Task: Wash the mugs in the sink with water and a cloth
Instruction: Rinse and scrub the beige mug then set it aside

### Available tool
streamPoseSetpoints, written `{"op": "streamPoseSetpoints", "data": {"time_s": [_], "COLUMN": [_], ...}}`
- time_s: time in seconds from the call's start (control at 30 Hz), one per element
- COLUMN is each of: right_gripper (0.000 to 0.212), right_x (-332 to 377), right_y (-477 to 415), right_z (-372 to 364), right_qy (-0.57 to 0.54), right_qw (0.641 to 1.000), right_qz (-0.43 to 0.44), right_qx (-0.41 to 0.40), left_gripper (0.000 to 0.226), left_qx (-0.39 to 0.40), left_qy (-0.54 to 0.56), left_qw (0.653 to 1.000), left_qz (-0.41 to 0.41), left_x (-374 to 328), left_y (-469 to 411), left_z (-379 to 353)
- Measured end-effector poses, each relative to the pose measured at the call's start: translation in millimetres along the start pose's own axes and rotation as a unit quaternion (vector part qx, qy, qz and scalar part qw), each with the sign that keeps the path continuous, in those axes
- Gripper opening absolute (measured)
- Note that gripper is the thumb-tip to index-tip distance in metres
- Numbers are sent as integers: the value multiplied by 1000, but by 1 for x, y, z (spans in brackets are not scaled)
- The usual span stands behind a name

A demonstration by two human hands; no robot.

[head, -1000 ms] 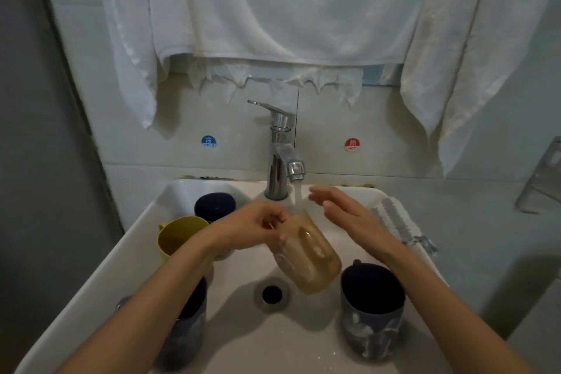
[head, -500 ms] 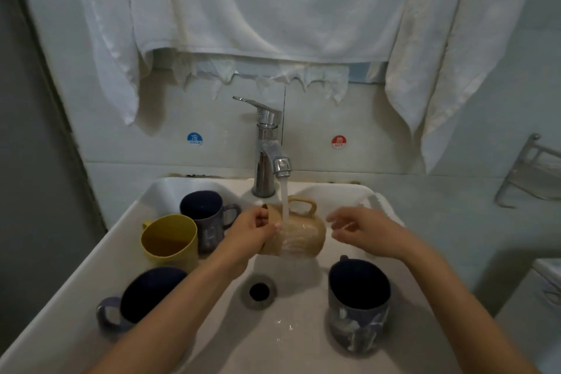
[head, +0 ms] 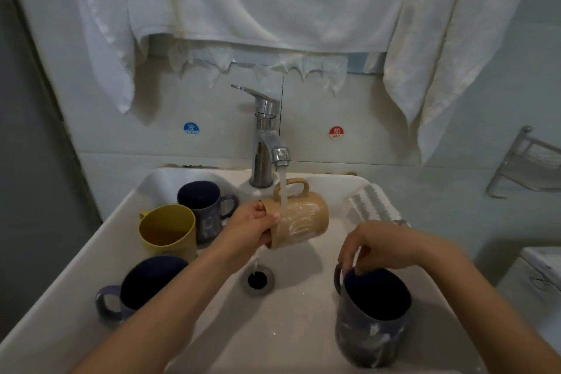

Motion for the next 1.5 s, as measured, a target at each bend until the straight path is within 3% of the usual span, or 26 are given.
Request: {"op": "streamPoseSetpoints", "data": {"time_s": [0.17,0.2,0.3,0.37,0.47,0.6,0.77,0.87,1.0,1.1,1.27,1.43,1.5], "right_gripper": [33,34,33,44,68,75,81,84,80,72,69,59,60], "right_x": [3,7,28,42,60,79,40,56,70,51,76,50,66], "right_y": [3,3,11,8,-15,-26,-28,-25,-22,-22,-24,-26,-28], "right_z": [3,12,53,52,17,-4,3,-4,1,12,-3,13,6], "right_qy": [-6,-16,-59,-36,59,55,103,65,48,62,7,27,3], "right_qw": [999,1000,961,945,961,961,964,967,962,964,967,961,962], "right_qz": [-12,-3,68,89,113,161,67,105,145,87,163,87,125], "right_qx": [35,-1,-261,-312,-245,-217,-235,-222,-229,-243,-195,-262,-242], "left_gripper": [31,32,33,33,21,8,26,31,18,19,25,25,29], "left_qx": [6,8,5,1,0,-7,-41,-36,-27,-30,-34,-43,-34], "left_qy": [28,31,21,18,37,46,80,65,56,69,45,75,70], "left_qw": [1000,999,1000,1000,999,999,996,997,998,997,998,996,997], "left_qz": [1,4,9,5,-4,-11,-11,1,-9,-12,-6,-15,-17], "left_x": [-4,-3,-1,0,3,5,3,6,5,2,4,-2,-2], "left_y": [2,2,4,5,6,10,8,7,9,9,10,10,9], "left_z": [-1,-1,-2,-2,-4,-5,3,3,-2,-3,-1,0,2]}}
Point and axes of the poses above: each hand's wrist, its own y-axis away from the middle knuckle, its own z-axis out of the back of the hand, x = y × z, the point moved 8 cm from there along -y, towards the middle knuckle, and after that the axes turned 7 degrees about x, right-handed, at the moved point
